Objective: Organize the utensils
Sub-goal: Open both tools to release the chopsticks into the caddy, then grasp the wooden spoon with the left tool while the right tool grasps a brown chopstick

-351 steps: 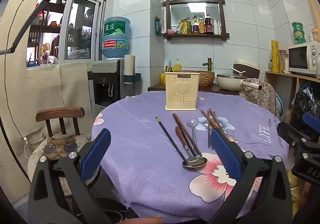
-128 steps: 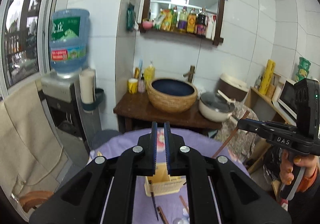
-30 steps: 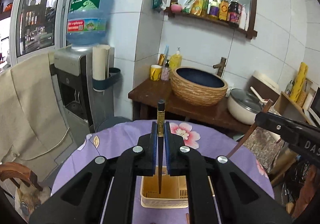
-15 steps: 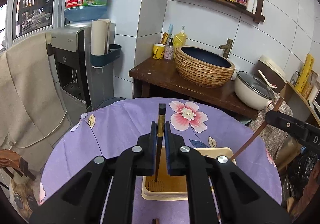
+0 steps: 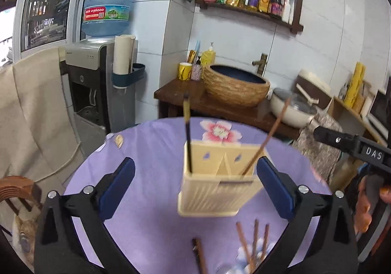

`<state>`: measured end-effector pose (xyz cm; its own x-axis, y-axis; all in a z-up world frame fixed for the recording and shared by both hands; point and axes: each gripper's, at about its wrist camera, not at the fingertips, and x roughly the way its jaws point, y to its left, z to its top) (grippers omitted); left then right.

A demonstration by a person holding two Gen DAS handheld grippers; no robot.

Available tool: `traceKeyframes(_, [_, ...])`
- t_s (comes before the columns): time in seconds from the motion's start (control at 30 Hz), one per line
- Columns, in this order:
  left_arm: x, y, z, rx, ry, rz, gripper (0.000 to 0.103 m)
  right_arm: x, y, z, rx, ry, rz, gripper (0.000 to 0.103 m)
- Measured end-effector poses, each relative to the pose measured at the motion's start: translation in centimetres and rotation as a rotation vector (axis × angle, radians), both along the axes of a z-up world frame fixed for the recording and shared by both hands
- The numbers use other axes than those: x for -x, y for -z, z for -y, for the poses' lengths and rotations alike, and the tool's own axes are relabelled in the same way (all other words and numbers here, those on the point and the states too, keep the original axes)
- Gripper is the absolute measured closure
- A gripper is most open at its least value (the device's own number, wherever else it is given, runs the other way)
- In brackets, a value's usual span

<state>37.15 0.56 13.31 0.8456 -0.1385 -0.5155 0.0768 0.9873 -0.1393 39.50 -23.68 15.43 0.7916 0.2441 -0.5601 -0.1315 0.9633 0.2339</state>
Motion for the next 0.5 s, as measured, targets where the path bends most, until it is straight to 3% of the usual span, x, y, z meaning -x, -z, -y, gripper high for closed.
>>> traceKeyframes(0.23, [4.8,7.6,-0.5,-0.039,-0.013,-0.137,0.005,4.8,8.7,-1.6,0.112,-0.064,-0.116,0.025])
traceKeyframes(0.4, [7.5,12.7,-0.4,-0.09,-0.012,-0.242,0.005,6.6,14.3,-1.9,0.11,-0.035,-0.238,0.032])
traceKeyframes(0.5, [9.2,14.4,-0.5,-0.084,-0.004,-0.27,0.009,7.5,16.3,-1.9,0.129,0.003,-0.265,0.037])
